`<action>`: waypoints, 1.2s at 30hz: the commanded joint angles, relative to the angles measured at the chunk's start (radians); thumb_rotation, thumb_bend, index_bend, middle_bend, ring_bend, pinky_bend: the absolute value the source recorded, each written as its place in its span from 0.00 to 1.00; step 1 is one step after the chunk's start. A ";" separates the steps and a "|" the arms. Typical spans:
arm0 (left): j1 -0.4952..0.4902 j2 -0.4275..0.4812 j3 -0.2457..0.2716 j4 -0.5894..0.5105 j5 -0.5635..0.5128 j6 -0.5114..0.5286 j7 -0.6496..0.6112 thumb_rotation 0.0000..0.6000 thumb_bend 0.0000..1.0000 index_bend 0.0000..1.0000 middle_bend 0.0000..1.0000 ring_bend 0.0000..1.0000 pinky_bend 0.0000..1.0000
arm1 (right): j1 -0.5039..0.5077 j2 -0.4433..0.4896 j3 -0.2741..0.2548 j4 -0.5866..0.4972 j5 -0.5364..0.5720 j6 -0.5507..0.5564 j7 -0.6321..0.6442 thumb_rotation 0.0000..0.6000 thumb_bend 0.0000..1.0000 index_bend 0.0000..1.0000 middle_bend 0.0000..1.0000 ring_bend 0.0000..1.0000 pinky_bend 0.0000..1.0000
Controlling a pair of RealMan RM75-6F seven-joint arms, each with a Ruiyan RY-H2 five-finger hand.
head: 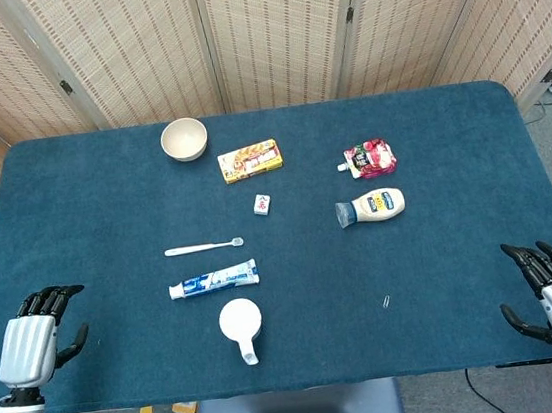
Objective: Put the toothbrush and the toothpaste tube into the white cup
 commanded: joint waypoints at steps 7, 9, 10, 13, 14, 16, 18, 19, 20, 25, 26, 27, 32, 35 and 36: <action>-0.102 -0.007 -0.071 0.033 -0.037 -0.090 0.000 1.00 0.40 0.34 0.39 0.33 0.31 | -0.003 0.006 -0.001 -0.010 -0.007 0.008 -0.008 1.00 0.26 0.06 0.15 0.14 0.08; -0.134 -0.013 -0.088 0.048 -0.037 -0.114 -0.013 1.00 0.40 0.38 0.47 0.43 0.43 | -0.004 0.007 -0.002 -0.011 -0.007 0.009 -0.009 1.00 0.26 0.06 0.15 0.14 0.08; -0.149 -0.017 -0.095 0.055 -0.039 -0.128 -0.022 1.00 0.40 0.39 0.49 0.46 0.47 | -0.004 0.008 -0.002 -0.012 -0.008 0.009 -0.010 1.00 0.26 0.06 0.15 0.14 0.08; -0.198 -0.029 -0.110 0.075 -0.051 -0.184 -0.048 1.00 0.40 0.43 0.57 0.54 0.58 | -0.004 0.008 -0.003 -0.015 -0.012 0.010 -0.015 1.00 0.26 0.06 0.15 0.14 0.08; -0.218 -0.034 -0.116 0.082 -0.057 -0.206 -0.055 1.00 0.40 0.44 0.58 0.56 0.62 | -0.005 0.009 -0.004 -0.016 -0.013 0.011 -0.016 1.00 0.26 0.06 0.15 0.14 0.08; -0.245 -0.042 -0.122 0.093 -0.065 -0.237 -0.061 1.00 0.40 0.45 0.60 0.57 0.68 | -0.006 0.010 -0.004 -0.017 -0.014 0.013 -0.017 1.00 0.26 0.06 0.15 0.14 0.08; -0.275 -0.051 -0.129 0.104 -0.078 -0.273 -0.069 1.00 0.40 0.46 0.65 0.62 0.75 | -0.008 0.013 -0.004 -0.018 -0.013 0.015 -0.018 1.00 0.26 0.06 0.15 0.14 0.08; -0.287 -0.054 -0.130 0.105 -0.086 -0.292 -0.077 1.00 0.40 0.46 0.67 0.63 0.77 | -0.009 0.013 -0.004 -0.018 -0.012 0.016 -0.017 1.00 0.25 0.06 0.15 0.14 0.08; -0.303 -0.058 -0.131 0.103 -0.095 -0.318 -0.094 1.00 0.40 0.46 0.70 0.65 0.79 | -0.010 0.014 -0.004 -0.018 -0.011 0.017 -0.017 1.00 0.26 0.06 0.15 0.14 0.08; -0.361 -0.069 -0.118 0.111 -0.109 -0.412 -0.131 1.00 0.40 0.47 0.79 0.72 0.87 | -0.009 0.012 -0.005 -0.014 -0.008 0.012 -0.014 1.00 0.26 0.06 0.15 0.14 0.08; -0.371 -0.073 -0.115 0.113 -0.110 -0.424 -0.128 1.00 0.40 0.46 0.80 0.73 0.88 | -0.009 0.012 -0.004 -0.013 -0.008 0.011 -0.014 1.00 0.26 0.06 0.15 0.14 0.08; -0.384 -0.081 -0.113 0.117 -0.114 -0.438 -0.123 1.00 0.40 0.46 0.81 0.74 0.89 | -0.008 0.012 -0.004 -0.012 -0.007 0.010 -0.013 1.00 0.26 0.06 0.15 0.14 0.08; -0.437 -0.122 -0.113 0.150 -0.152 -0.498 -0.088 1.00 0.39 0.46 0.85 0.77 0.91 | -0.004 0.011 -0.001 -0.010 -0.002 0.001 -0.010 1.00 0.26 0.06 0.15 0.14 0.08; -0.472 -0.159 -0.116 0.186 -0.197 -0.540 -0.059 1.00 0.39 0.46 0.88 0.80 0.92 | -0.001 0.010 -0.001 -0.007 0.004 -0.007 -0.009 1.00 0.26 0.06 0.15 0.14 0.08; -0.480 -0.168 -0.117 0.196 -0.210 -0.548 -0.054 1.00 0.39 0.47 0.89 0.81 0.92 | -0.001 0.010 -0.001 -0.007 0.005 -0.008 -0.008 1.00 0.26 0.06 0.15 0.14 0.08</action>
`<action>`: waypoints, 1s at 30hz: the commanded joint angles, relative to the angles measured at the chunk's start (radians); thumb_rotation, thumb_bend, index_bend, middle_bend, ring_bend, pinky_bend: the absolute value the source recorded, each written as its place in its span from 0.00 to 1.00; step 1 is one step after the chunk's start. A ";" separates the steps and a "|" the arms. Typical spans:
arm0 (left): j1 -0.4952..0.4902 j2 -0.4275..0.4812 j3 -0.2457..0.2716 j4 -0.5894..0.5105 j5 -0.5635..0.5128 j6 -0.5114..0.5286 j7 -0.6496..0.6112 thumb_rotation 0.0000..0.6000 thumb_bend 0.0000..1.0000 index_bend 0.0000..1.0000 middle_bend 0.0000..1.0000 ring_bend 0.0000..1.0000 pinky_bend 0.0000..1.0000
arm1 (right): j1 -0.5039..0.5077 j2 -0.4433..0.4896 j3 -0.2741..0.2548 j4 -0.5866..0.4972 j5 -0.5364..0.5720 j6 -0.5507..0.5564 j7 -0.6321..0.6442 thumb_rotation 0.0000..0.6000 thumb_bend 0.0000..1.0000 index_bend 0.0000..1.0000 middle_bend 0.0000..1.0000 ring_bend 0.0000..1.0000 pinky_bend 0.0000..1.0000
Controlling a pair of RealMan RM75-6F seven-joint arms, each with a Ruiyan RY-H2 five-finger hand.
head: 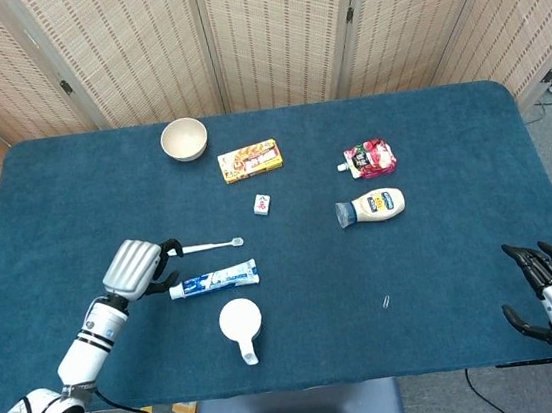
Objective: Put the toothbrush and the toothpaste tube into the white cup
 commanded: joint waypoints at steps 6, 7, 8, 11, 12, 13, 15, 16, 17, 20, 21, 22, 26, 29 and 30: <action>-0.074 -0.108 -0.013 0.118 -0.115 -0.073 0.046 1.00 0.39 0.46 0.95 0.86 0.95 | 0.003 0.001 0.002 0.004 0.008 -0.008 0.004 1.00 0.26 0.06 0.15 0.14 0.08; -0.084 -0.121 -0.015 0.132 -0.129 -0.081 0.053 1.00 0.39 0.46 0.95 0.86 0.95 | 0.004 0.001 0.002 0.004 0.009 -0.010 0.004 1.00 0.26 0.06 0.15 0.14 0.08; -0.096 -0.136 -0.017 0.149 -0.146 -0.093 0.065 1.00 0.39 0.45 0.96 0.87 0.96 | 0.005 0.001 0.003 0.004 0.009 -0.012 0.004 1.00 0.26 0.06 0.15 0.14 0.08; -0.131 -0.174 -0.026 0.191 -0.197 -0.121 0.104 1.00 0.39 0.43 0.96 0.87 0.96 | 0.008 0.001 0.004 0.003 0.011 -0.016 0.004 1.00 0.26 0.06 0.15 0.14 0.08; -0.141 -0.187 -0.030 0.206 -0.214 -0.126 0.118 1.00 0.39 0.43 0.97 0.87 0.96 | 0.008 0.001 0.004 0.004 0.012 -0.017 0.004 1.00 0.26 0.06 0.15 0.14 0.08; -0.152 -0.199 -0.033 0.222 -0.232 -0.135 0.131 1.00 0.39 0.42 0.97 0.87 0.96 | 0.009 0.001 0.004 0.004 0.013 -0.019 0.005 1.00 0.26 0.06 0.15 0.14 0.08; -0.178 -0.223 -0.040 0.258 -0.282 -0.162 0.161 1.00 0.39 0.42 0.97 0.87 0.96 | 0.010 0.001 0.005 0.005 0.018 -0.024 0.006 1.00 0.26 0.06 0.15 0.14 0.08; -0.190 -0.230 -0.042 0.273 -0.305 -0.175 0.177 1.00 0.39 0.41 0.97 0.87 0.96 | 0.010 0.001 0.005 0.006 0.020 -0.026 0.006 1.00 0.26 0.06 0.15 0.14 0.08; -0.204 -0.240 -0.043 0.292 -0.337 -0.191 0.198 1.00 0.39 0.41 0.97 0.87 0.96 | 0.010 0.001 0.005 0.006 0.022 -0.027 0.007 1.00 0.26 0.06 0.15 0.14 0.08; -0.235 -0.264 -0.045 0.332 -0.414 -0.215 0.248 1.00 0.39 0.41 0.97 0.87 0.96 | 0.010 0.001 0.007 0.007 0.025 -0.026 0.008 1.00 0.26 0.06 0.15 0.14 0.08; -0.243 -0.270 -0.044 0.343 -0.436 -0.221 0.262 1.00 0.39 0.42 0.97 0.87 0.96 | 0.010 0.001 0.008 0.008 0.026 -0.026 0.009 1.00 0.26 0.06 0.15 0.14 0.08; -0.250 -0.276 -0.043 0.353 -0.459 -0.226 0.275 1.00 0.39 0.42 0.97 0.87 0.96 | 0.011 0.001 0.008 0.008 0.027 -0.027 0.010 1.00 0.25 0.06 0.15 0.14 0.08; -0.282 -0.300 -0.032 0.393 -0.561 -0.246 0.334 1.00 0.39 0.43 0.97 0.87 0.96 | 0.015 0.001 0.009 0.010 0.029 -0.035 0.010 1.00 0.26 0.06 0.15 0.14 0.08; -0.302 -0.314 -0.025 0.415 -0.626 -0.246 0.372 1.00 0.39 0.44 0.98 0.88 0.96 | 0.016 0.002 0.010 0.009 0.031 -0.036 0.011 1.00 0.26 0.06 0.15 0.14 0.08; -0.307 -0.318 -0.024 0.421 -0.646 -0.246 0.381 1.00 0.39 0.44 0.98 0.88 0.96 | 0.016 0.003 0.010 0.009 0.031 -0.037 0.011 1.00 0.26 0.06 0.15 0.14 0.08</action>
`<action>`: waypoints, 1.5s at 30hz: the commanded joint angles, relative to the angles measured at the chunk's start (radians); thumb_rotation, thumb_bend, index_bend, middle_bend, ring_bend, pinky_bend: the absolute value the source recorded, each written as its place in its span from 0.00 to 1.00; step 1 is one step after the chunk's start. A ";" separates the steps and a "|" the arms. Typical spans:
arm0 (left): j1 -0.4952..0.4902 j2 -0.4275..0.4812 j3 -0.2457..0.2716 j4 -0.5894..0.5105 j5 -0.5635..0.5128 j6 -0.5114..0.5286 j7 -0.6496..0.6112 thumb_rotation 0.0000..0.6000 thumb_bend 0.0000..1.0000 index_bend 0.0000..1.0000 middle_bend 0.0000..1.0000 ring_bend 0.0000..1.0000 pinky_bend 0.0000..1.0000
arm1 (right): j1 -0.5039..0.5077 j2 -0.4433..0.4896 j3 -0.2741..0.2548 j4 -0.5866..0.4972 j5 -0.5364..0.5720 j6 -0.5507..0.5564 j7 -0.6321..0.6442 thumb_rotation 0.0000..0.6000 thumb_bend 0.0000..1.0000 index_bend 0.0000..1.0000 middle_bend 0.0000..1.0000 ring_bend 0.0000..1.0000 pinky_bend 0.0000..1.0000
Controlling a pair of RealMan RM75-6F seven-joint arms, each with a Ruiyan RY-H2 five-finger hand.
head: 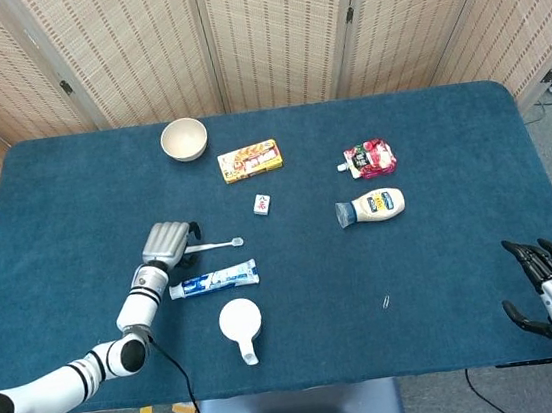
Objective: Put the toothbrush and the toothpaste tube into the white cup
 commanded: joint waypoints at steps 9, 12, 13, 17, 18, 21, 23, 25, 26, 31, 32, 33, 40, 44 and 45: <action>-0.058 -0.049 0.017 0.065 -0.155 -0.002 0.070 1.00 0.39 0.48 0.98 0.89 0.97 | 0.001 0.003 0.001 -0.002 0.006 -0.004 0.000 1.00 0.26 0.06 0.15 0.14 0.08; -0.062 -0.058 0.021 0.070 -0.150 0.005 0.064 1.00 0.39 0.49 0.98 0.89 0.97 | 0.001 0.003 0.000 0.000 0.008 -0.006 0.001 1.00 0.26 0.06 0.15 0.14 0.08; -0.063 -0.060 0.023 0.072 -0.149 0.005 0.064 1.00 0.39 0.49 0.98 0.89 0.97 | 0.000 0.003 0.000 0.000 0.009 -0.006 0.001 1.00 0.26 0.06 0.15 0.14 0.08; -0.070 -0.071 0.026 0.084 -0.153 0.007 0.061 1.00 0.39 0.50 0.98 0.89 0.97 | -0.001 0.002 0.001 0.004 0.012 -0.006 0.006 1.00 0.26 0.06 0.15 0.14 0.08; -0.071 -0.074 0.027 0.086 -0.153 0.008 0.060 1.00 0.39 0.50 0.98 0.89 0.97 | -0.001 0.002 0.001 0.005 0.012 -0.006 0.007 1.00 0.25 0.06 0.15 0.14 0.08; -0.074 -0.080 0.031 0.097 -0.152 0.009 0.061 1.00 0.39 0.51 0.98 0.89 0.97 | -0.003 0.002 0.000 0.009 0.015 -0.006 0.010 1.00 0.26 0.06 0.15 0.14 0.08; -0.076 -0.085 0.031 0.103 -0.155 0.010 0.060 1.00 0.39 0.51 0.98 0.89 0.97 | -0.002 0.001 0.000 0.010 0.016 -0.008 0.012 1.00 0.26 0.06 0.15 0.14 0.08; -0.077 -0.088 0.031 0.107 -0.156 0.010 0.058 1.00 0.39 0.52 0.98 0.89 0.97 | -0.002 0.001 0.000 0.011 0.015 -0.008 0.013 1.00 0.26 0.06 0.15 0.14 0.08; -0.077 -0.089 0.032 0.108 -0.156 0.011 0.059 1.00 0.39 0.52 0.98 0.89 0.97 | -0.002 0.001 0.000 0.012 0.015 -0.007 0.013 1.00 0.26 0.06 0.15 0.14 0.08; -0.077 -0.092 0.038 0.114 -0.156 0.019 0.064 1.00 0.39 0.54 0.99 0.90 0.97 | -0.004 -0.002 0.000 0.018 0.017 -0.005 0.020 1.00 0.26 0.06 0.15 0.14 0.08; -0.078 -0.093 0.040 0.115 -0.156 0.019 0.068 1.00 0.39 0.54 0.99 0.90 0.97 | -0.004 -0.002 0.000 0.020 0.016 -0.005 0.021 1.00 0.26 0.06 0.15 0.14 0.08; -0.078 -0.094 0.041 0.116 -0.157 0.020 0.069 1.00 0.39 0.54 0.99 0.90 0.97 | -0.005 -0.003 0.000 0.021 0.016 -0.005 0.022 1.00 0.26 0.06 0.15 0.14 0.08; -0.083 -0.104 0.038 0.131 -0.170 0.020 0.077 1.00 0.39 0.55 0.99 0.90 0.97 | -0.006 -0.005 -0.001 0.027 0.018 -0.004 0.027 1.00 0.26 0.06 0.15 0.14 0.08; -0.087 -0.111 0.038 0.141 -0.175 0.019 0.083 1.00 0.40 0.56 0.99 0.90 0.97 | -0.008 -0.005 0.000 0.030 0.020 -0.004 0.031 1.00 0.26 0.06 0.15 0.14 0.08; -0.088 -0.112 0.038 0.143 -0.176 0.019 0.085 1.00 0.40 0.57 0.99 0.90 0.97 | -0.008 -0.005 0.000 0.031 0.020 -0.004 0.032 1.00 0.26 0.06 0.15 0.14 0.08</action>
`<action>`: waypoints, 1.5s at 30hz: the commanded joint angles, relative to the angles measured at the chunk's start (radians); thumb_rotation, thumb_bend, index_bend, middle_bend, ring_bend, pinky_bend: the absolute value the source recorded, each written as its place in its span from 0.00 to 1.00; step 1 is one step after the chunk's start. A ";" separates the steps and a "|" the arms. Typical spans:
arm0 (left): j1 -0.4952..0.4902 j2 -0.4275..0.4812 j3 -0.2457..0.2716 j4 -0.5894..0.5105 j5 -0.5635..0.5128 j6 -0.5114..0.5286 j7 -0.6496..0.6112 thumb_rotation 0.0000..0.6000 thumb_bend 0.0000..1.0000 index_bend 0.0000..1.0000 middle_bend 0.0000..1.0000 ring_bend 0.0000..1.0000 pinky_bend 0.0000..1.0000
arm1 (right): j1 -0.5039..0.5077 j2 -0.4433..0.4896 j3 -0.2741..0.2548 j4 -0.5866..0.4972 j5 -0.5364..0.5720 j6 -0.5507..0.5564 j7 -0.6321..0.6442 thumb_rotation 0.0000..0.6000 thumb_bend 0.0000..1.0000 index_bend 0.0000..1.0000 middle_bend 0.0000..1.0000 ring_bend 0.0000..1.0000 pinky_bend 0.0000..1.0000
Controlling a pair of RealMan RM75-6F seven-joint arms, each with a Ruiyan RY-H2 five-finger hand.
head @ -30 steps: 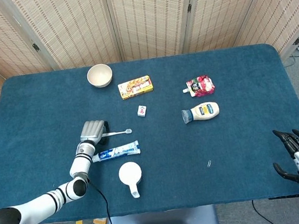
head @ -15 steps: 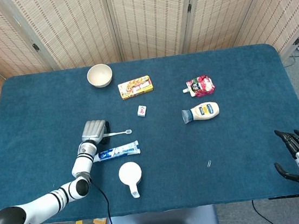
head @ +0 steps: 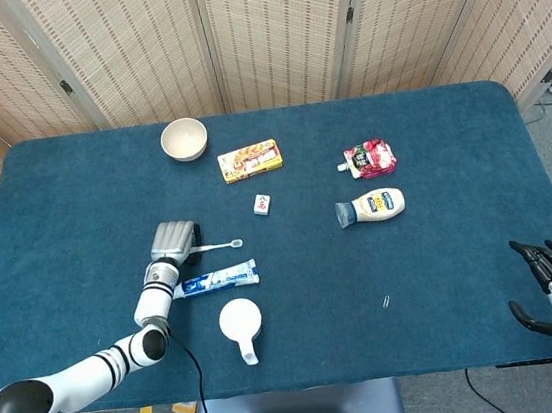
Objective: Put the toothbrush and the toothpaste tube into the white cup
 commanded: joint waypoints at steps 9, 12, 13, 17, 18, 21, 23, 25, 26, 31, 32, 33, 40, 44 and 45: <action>-0.007 -0.001 -0.002 0.002 -0.014 0.002 0.019 1.00 0.42 0.61 0.99 0.90 0.97 | -0.003 -0.004 0.000 0.011 0.004 0.000 0.011 1.00 0.26 0.06 0.15 0.14 0.08; -0.003 0.015 -0.015 -0.021 -0.005 0.005 -0.002 1.00 0.43 0.62 0.99 0.90 0.97 | -0.004 -0.004 0.000 0.014 0.003 0.004 0.013 1.00 0.26 0.06 0.15 0.14 0.08; -0.001 0.025 -0.019 -0.033 0.002 0.007 -0.010 1.00 0.43 0.62 0.99 0.90 0.97 | -0.005 -0.005 0.000 0.015 0.002 0.004 0.014 1.00 0.26 0.06 0.15 0.14 0.08; 0.023 0.090 -0.046 -0.129 0.040 0.008 -0.081 1.00 0.43 0.62 0.99 0.90 0.97 | -0.006 -0.007 0.000 0.018 0.000 0.008 0.016 1.00 0.26 0.06 0.15 0.14 0.08; 0.035 0.119 -0.056 -0.172 0.047 -0.005 -0.114 1.00 0.43 0.62 0.99 0.90 0.97 | -0.006 -0.007 0.000 0.019 -0.001 0.008 0.017 1.00 0.26 0.06 0.15 0.14 0.08; 0.065 0.200 -0.077 -0.286 0.073 -0.036 -0.189 1.00 0.43 0.62 0.99 0.90 0.97 | -0.005 -0.009 0.000 0.020 -0.004 0.011 0.019 1.00 0.26 0.06 0.15 0.14 0.08; 0.085 0.245 -0.087 -0.353 0.102 -0.039 -0.232 1.00 0.43 0.62 0.99 0.90 0.97 | -0.004 -0.009 0.001 0.019 -0.008 0.012 0.017 1.00 0.26 0.06 0.15 0.14 0.08; 0.112 0.293 -0.097 -0.427 0.141 -0.037 -0.284 1.00 0.43 0.62 0.99 0.90 0.97 | -0.002 -0.009 0.001 0.017 -0.012 0.012 0.015 1.00 0.26 0.06 0.15 0.14 0.08; 0.129 0.317 -0.104 -0.467 0.167 -0.037 -0.319 1.00 0.43 0.62 0.99 0.90 0.97 | 0.000 -0.009 0.002 0.017 -0.013 0.012 0.015 1.00 0.26 0.06 0.15 0.14 0.08; 0.196 0.389 -0.131 -0.587 0.280 -0.062 -0.490 1.00 0.43 0.61 0.99 0.90 0.97 | 0.007 -0.011 0.004 0.015 -0.018 0.006 0.012 1.00 0.26 0.06 0.15 0.14 0.08; 0.210 0.405 -0.138 -0.609 0.307 -0.077 -0.534 1.00 0.43 0.61 0.99 0.90 0.97 | 0.009 -0.011 0.004 0.013 -0.020 0.004 0.011 1.00 0.26 0.06 0.15 0.14 0.08; 0.219 0.418 -0.144 -0.626 0.330 -0.087 -0.566 1.00 0.43 0.61 0.99 0.90 0.97 | 0.010 -0.011 0.004 0.012 -0.021 0.003 0.010 1.00 0.26 0.06 0.15 0.14 0.08; 0.294 0.496 -0.192 -0.749 0.543 -0.148 -0.854 1.00 0.43 0.62 0.99 0.90 0.97 | 0.013 -0.006 0.004 0.001 -0.019 -0.001 -0.002 1.00 0.26 0.06 0.15 0.14 0.08; 0.336 0.528 -0.214 -0.817 0.697 -0.168 -1.077 1.00 0.43 0.62 0.99 0.90 0.97 | 0.012 -0.004 0.003 -0.009 -0.019 0.001 -0.014 1.00 0.26 0.06 0.15 0.14 0.08; 0.342 0.533 -0.211 -0.828 0.736 -0.166 -1.120 1.00 0.43 0.63 0.99 0.90 0.97 | 0.011 -0.003 0.003 -0.011 -0.019 0.001 -0.016 1.00 0.26 0.06 0.15 0.14 0.08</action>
